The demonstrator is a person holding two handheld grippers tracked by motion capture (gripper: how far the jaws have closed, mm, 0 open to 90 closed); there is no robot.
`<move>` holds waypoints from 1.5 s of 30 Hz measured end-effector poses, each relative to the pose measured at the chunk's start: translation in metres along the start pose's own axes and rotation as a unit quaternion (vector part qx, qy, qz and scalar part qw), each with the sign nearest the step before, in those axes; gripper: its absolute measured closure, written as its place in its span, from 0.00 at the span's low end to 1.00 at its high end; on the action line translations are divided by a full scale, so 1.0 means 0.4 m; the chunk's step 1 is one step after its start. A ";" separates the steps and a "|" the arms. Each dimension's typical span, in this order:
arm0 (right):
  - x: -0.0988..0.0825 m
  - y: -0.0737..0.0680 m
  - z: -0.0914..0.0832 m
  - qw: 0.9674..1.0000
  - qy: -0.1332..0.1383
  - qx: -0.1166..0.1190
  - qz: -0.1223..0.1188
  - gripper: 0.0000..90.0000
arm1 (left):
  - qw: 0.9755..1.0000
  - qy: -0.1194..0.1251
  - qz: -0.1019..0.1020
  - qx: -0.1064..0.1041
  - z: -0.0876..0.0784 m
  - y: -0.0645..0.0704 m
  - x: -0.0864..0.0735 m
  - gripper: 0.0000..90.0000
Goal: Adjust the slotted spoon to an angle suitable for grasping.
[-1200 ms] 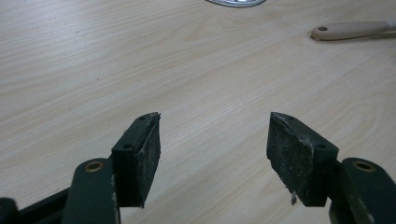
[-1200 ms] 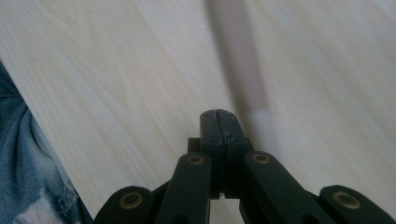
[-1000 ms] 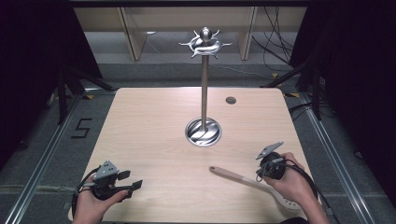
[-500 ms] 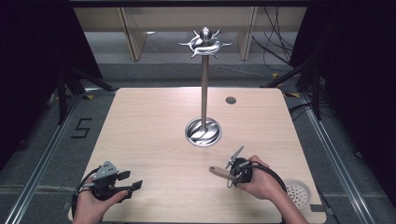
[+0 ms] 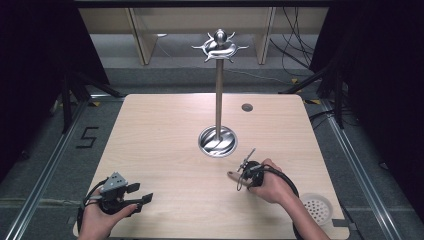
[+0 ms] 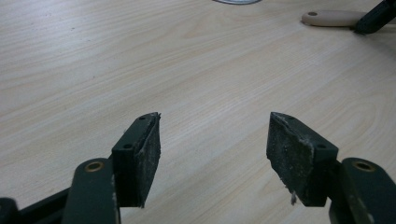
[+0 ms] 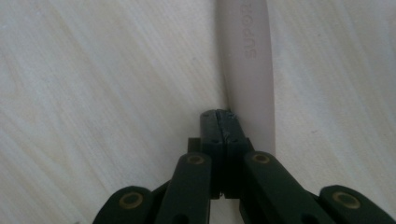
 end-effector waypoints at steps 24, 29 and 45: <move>-0.001 0.036 -0.047 0.998 0.045 0.010 0.047 0.88 | 1.000 0.008 -0.004 -0.001 0.001 0.001 0.002 0.38; -0.030 0.062 -0.080 0.997 0.042 -0.004 0.059 0.74 | 1.000 -0.005 0.005 -0.005 -0.001 -0.001 -0.001 0.38; -0.067 0.109 -0.053 0.999 -0.027 -0.014 0.033 0.52 | 1.000 0.005 -0.003 -0.007 0.004 0.001 0.002 0.39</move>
Point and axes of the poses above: each handheld gripper's, and its own axes: z roughly forward along the jaws, x roughly out of its top, y roughly to its right, the point moved 7 cm from there along z, roughly forward along the jaws, and after that the axes turned 8 degrees about -x, right-handed, at the moved point
